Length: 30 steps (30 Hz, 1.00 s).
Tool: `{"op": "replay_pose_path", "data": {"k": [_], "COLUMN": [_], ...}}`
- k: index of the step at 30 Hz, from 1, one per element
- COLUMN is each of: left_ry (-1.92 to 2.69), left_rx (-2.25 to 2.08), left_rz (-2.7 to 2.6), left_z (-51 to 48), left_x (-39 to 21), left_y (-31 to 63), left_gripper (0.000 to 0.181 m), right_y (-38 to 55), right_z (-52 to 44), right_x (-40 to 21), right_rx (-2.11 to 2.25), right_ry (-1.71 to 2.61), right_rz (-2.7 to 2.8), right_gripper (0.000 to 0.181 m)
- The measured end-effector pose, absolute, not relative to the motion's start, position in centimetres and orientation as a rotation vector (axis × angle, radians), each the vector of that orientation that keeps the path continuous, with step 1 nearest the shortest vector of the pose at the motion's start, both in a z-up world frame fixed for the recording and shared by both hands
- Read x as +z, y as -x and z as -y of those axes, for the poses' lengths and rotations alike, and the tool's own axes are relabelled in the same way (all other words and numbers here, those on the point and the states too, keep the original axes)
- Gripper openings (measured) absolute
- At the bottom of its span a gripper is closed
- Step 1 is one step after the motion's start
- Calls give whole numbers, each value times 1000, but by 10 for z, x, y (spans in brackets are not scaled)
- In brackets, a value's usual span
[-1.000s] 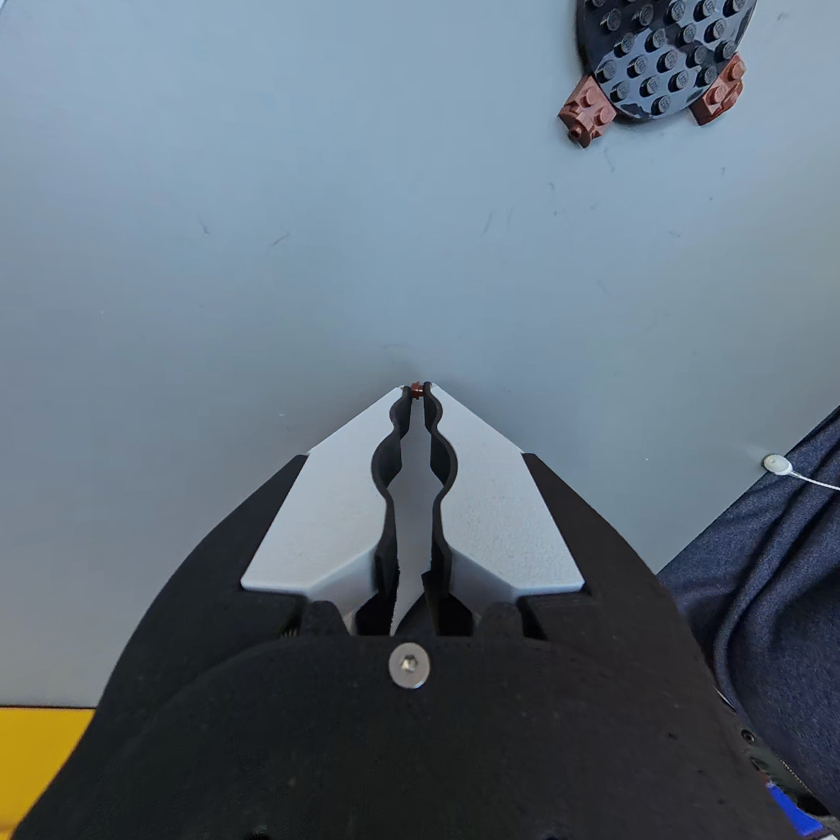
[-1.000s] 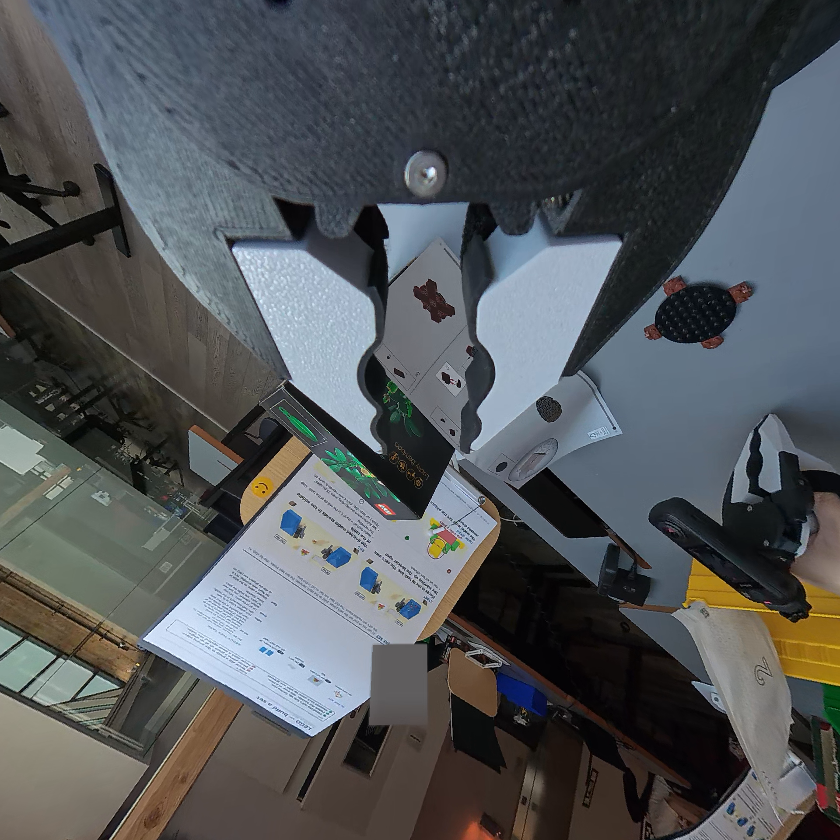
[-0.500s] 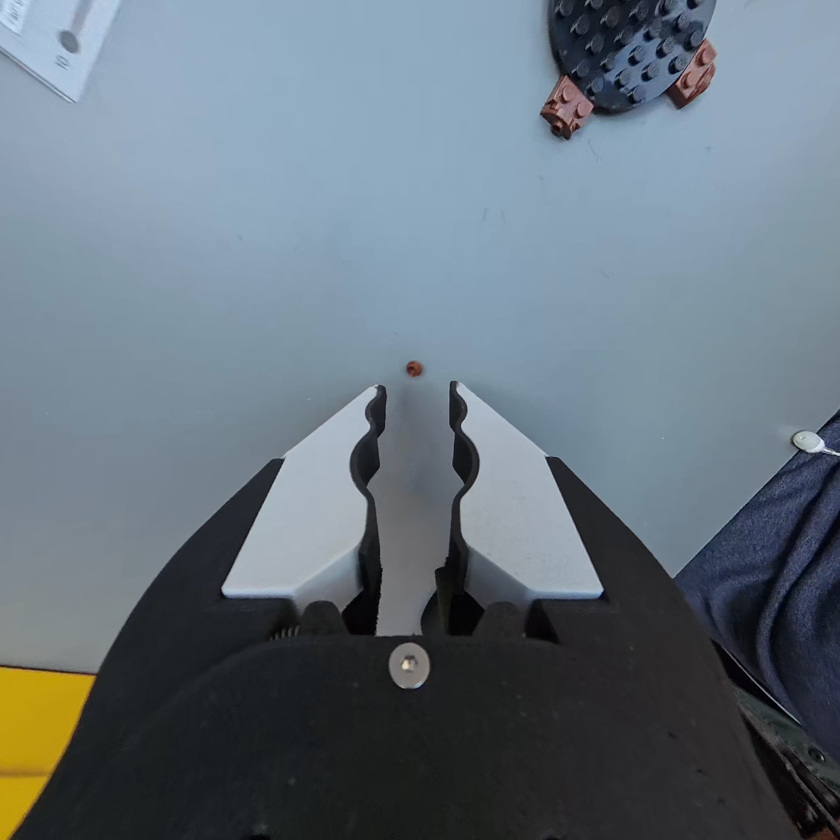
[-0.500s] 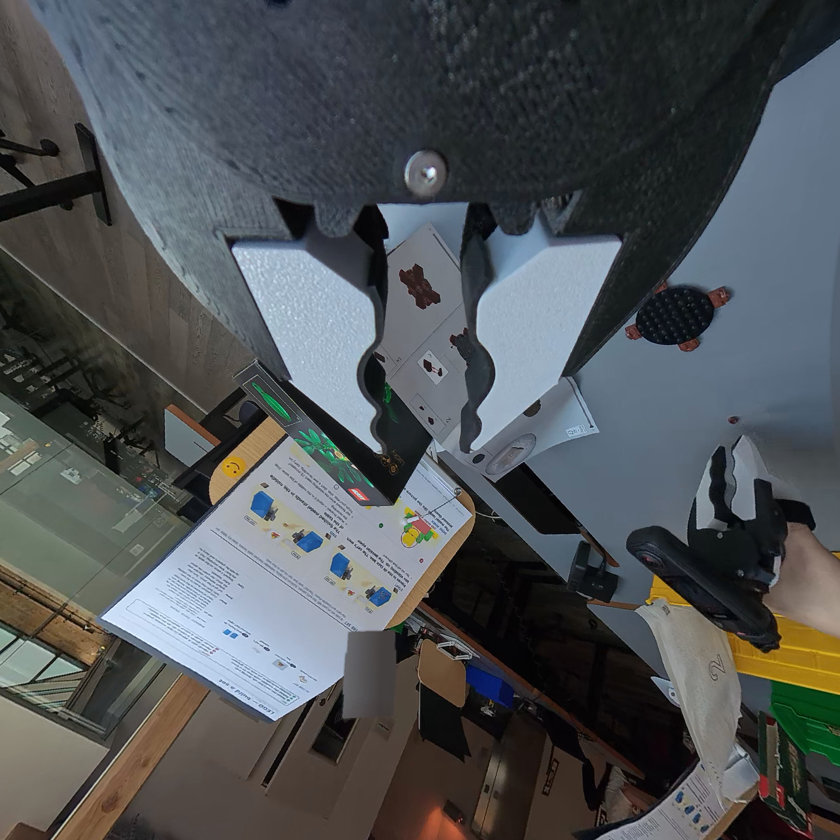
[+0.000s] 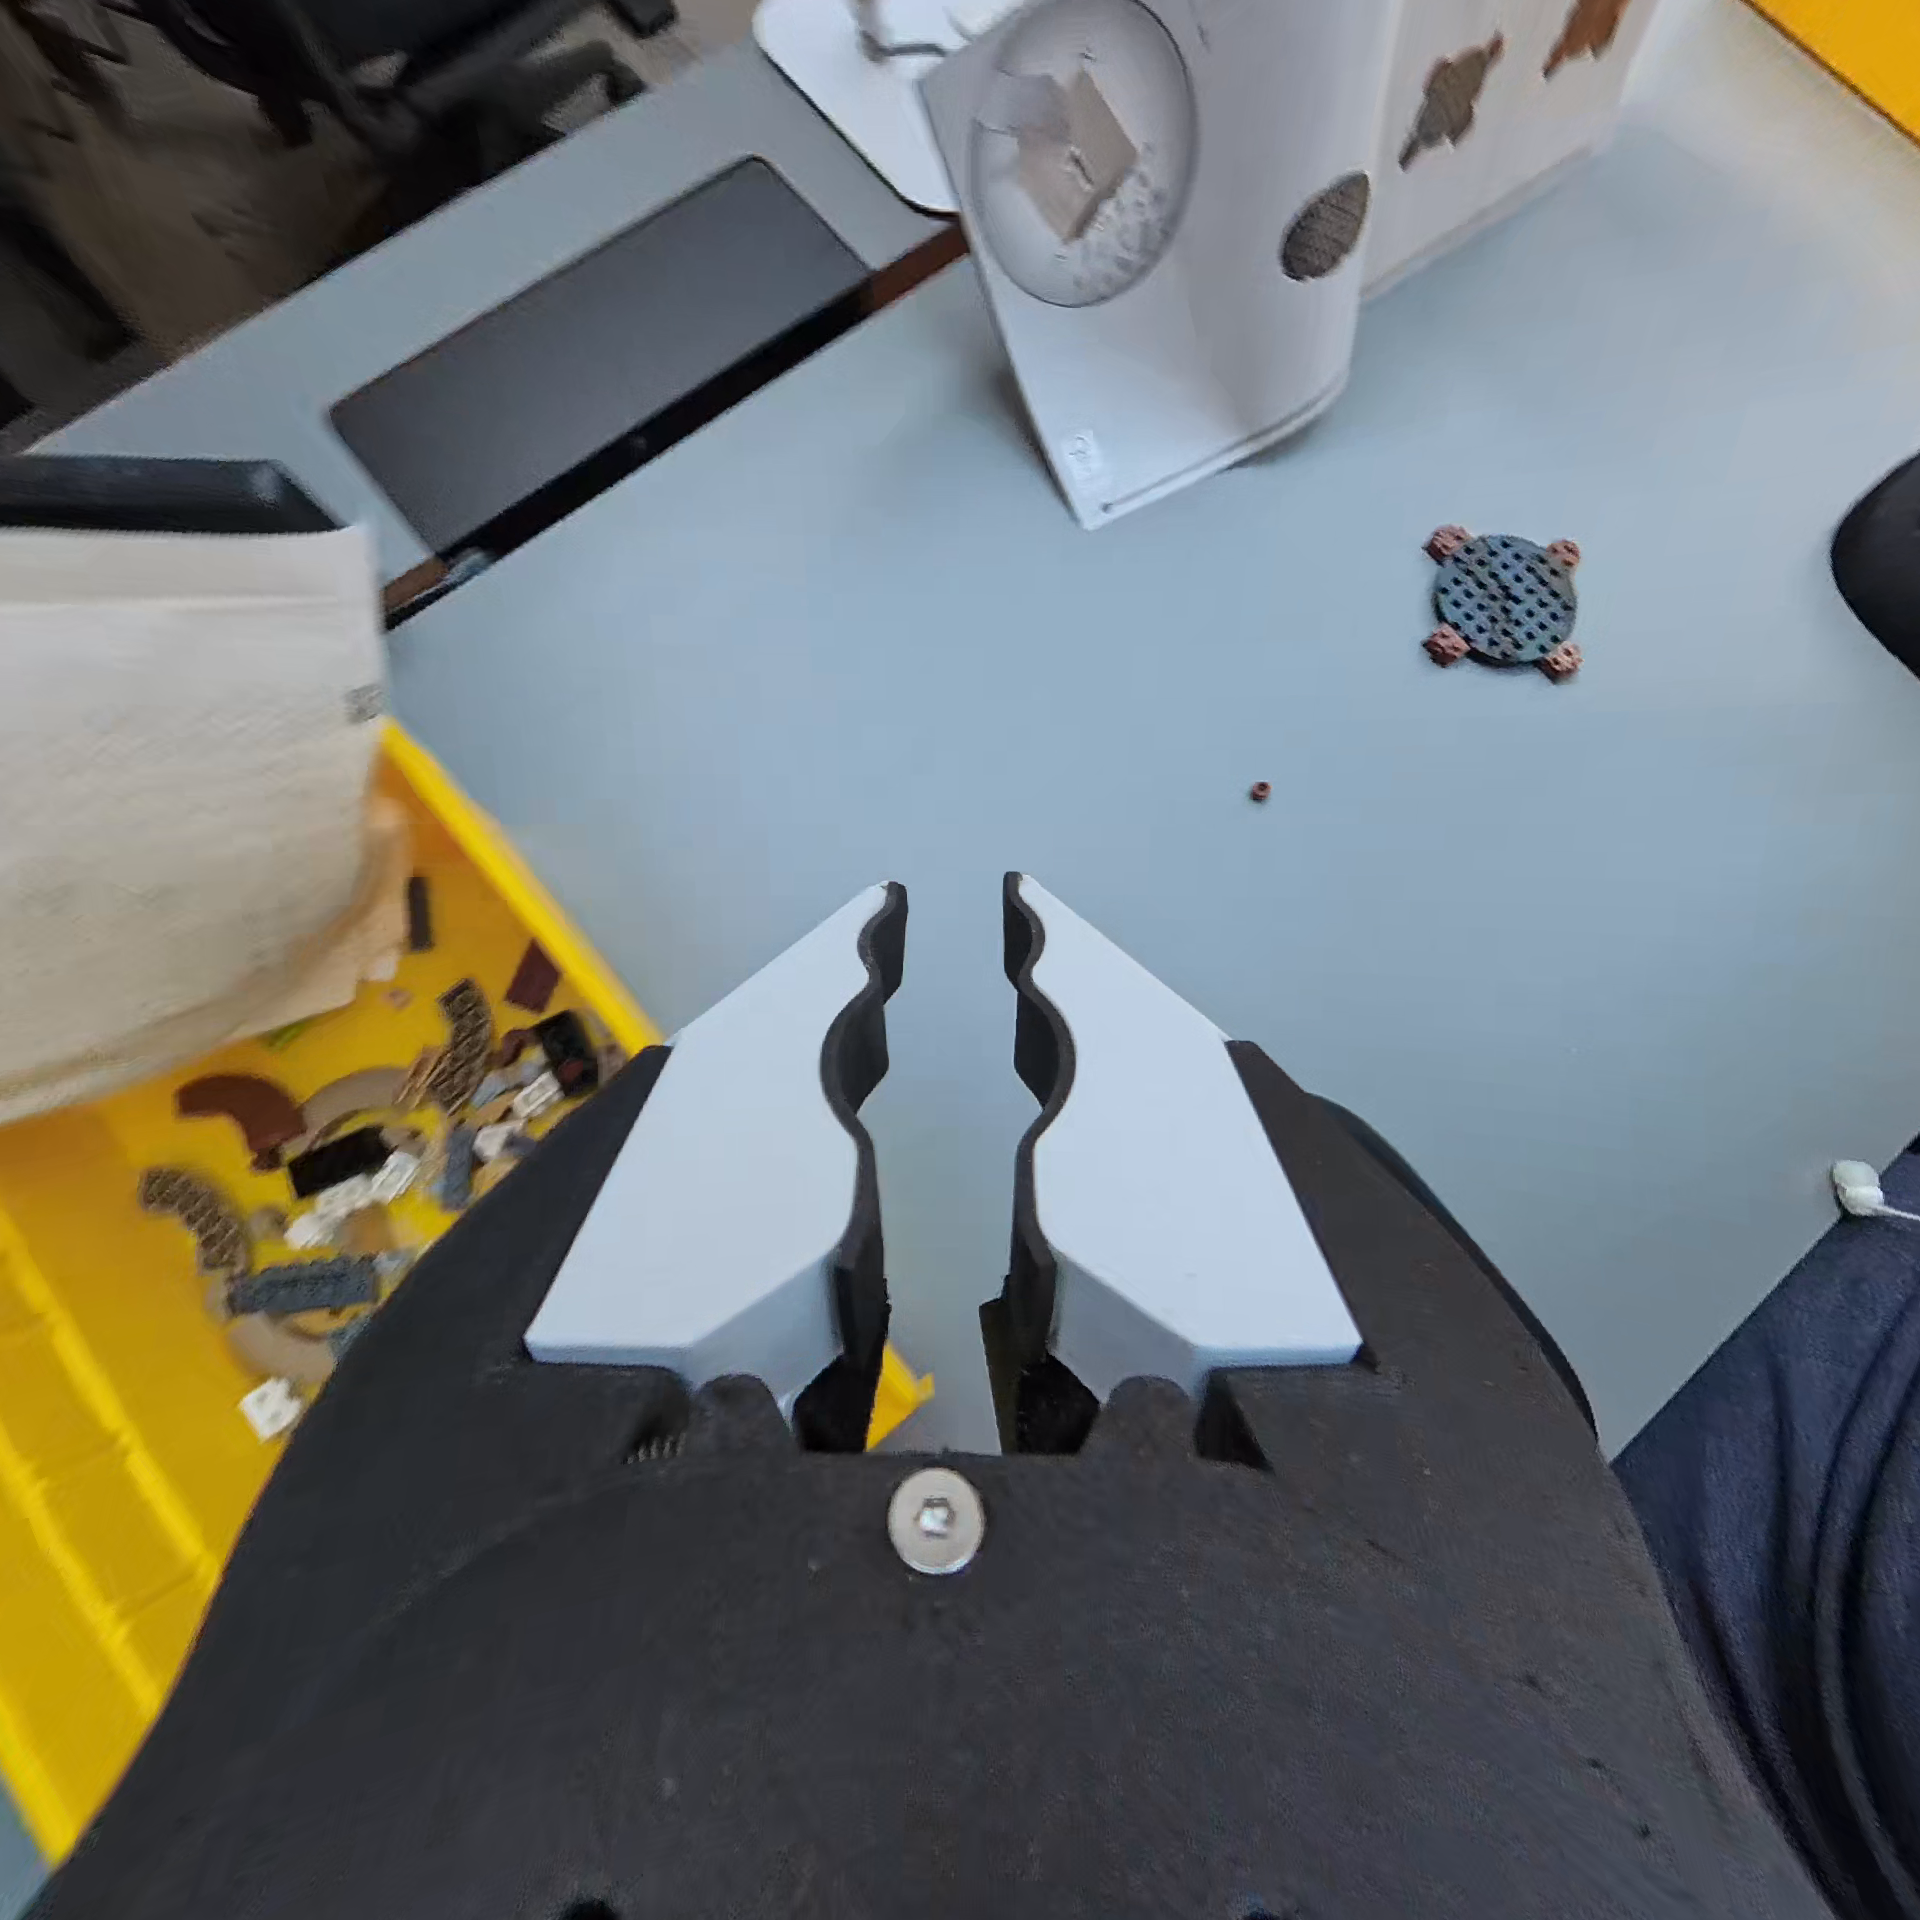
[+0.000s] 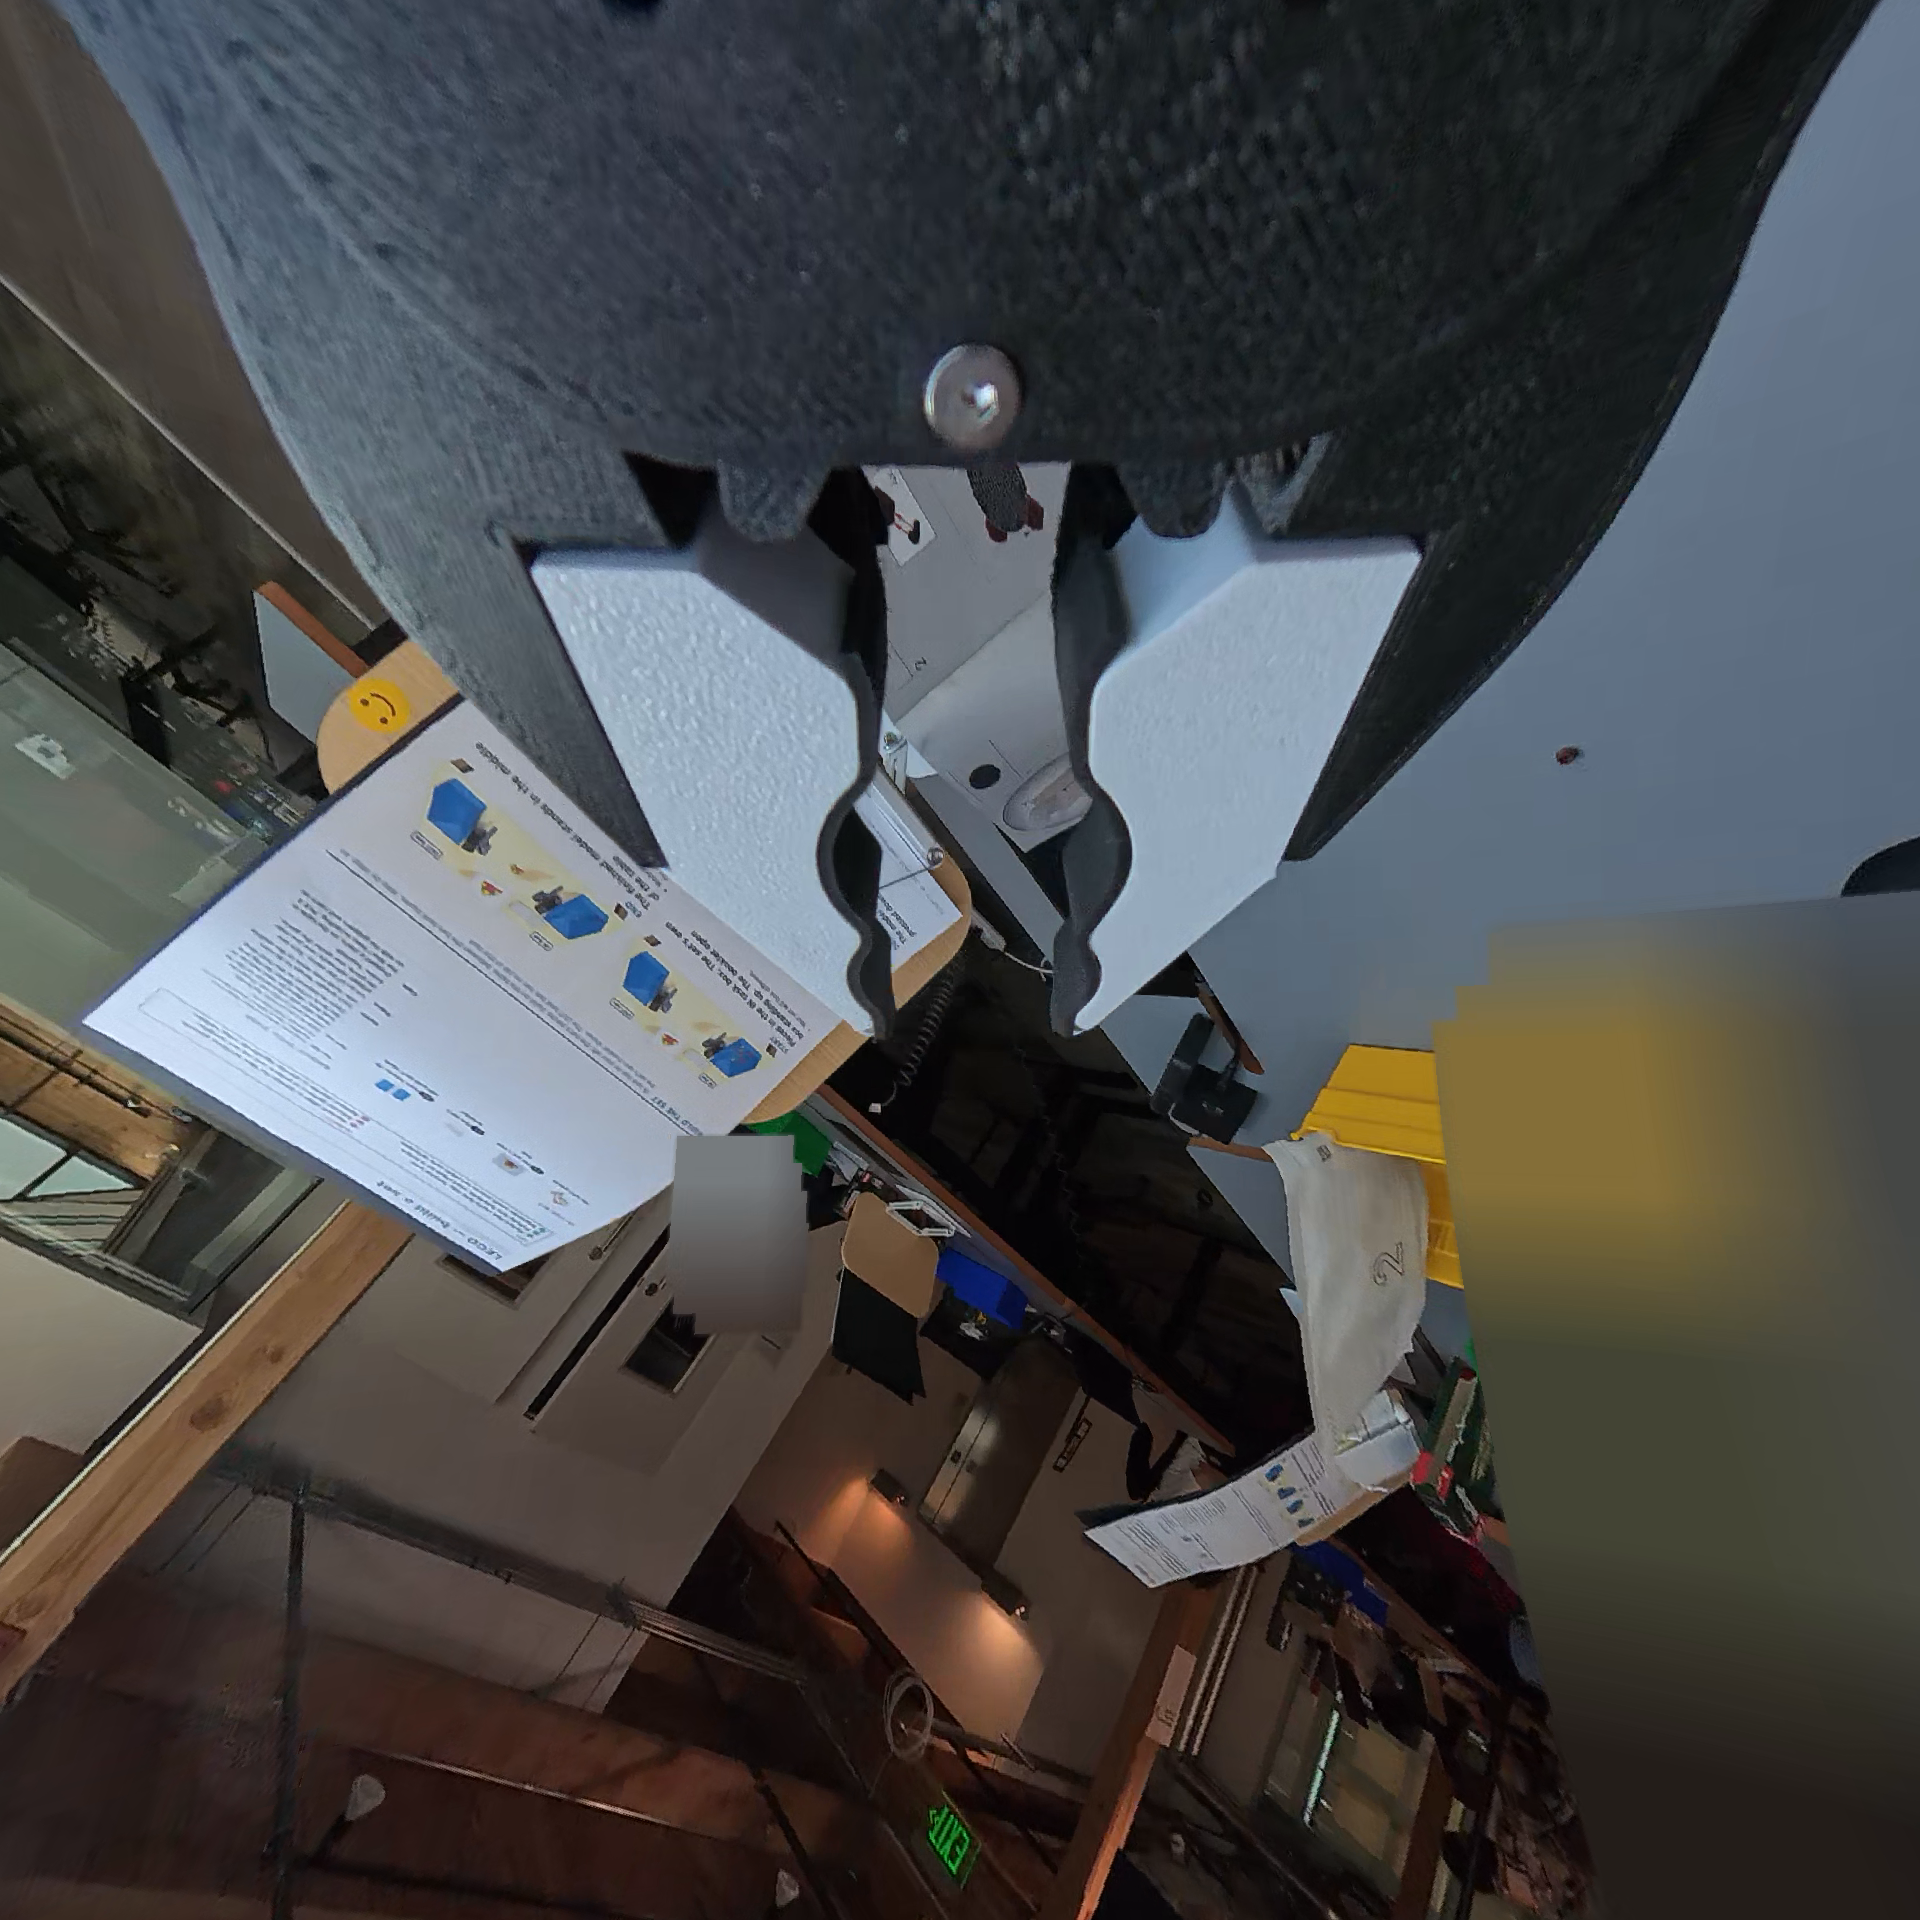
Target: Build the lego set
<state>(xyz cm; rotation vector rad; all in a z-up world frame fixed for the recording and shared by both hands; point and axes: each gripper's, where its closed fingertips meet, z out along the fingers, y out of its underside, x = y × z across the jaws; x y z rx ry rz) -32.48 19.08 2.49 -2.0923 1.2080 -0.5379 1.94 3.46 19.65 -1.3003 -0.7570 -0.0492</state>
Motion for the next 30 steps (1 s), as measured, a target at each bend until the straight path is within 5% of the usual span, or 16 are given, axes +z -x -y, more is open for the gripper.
{"op": "replay_pose_path", "data": {"k": [3,9,20,30], "left_ry": [2192,2323,2247,2369], "left_rx": [-520,-462,14,-328], "left_rz": [-1072,-1084,-1558,-1503], "left_z": [-208,-241,-292,-315], "left_x": [20,-27,-85,-124], "left_y": [392,457,471,437], "left_gripper": [36,33,6,20], "right_y": [10,55,101,109], "right_z": [-39,-59,-83,-95], "right_x": [198,186,133,113], "right_rx": [-37,-6,51,2], "right_ry": [1249,1273,1403,1467], "right_rz": [798,802,823,881], "right_gripper": [30,30,30,30]}}
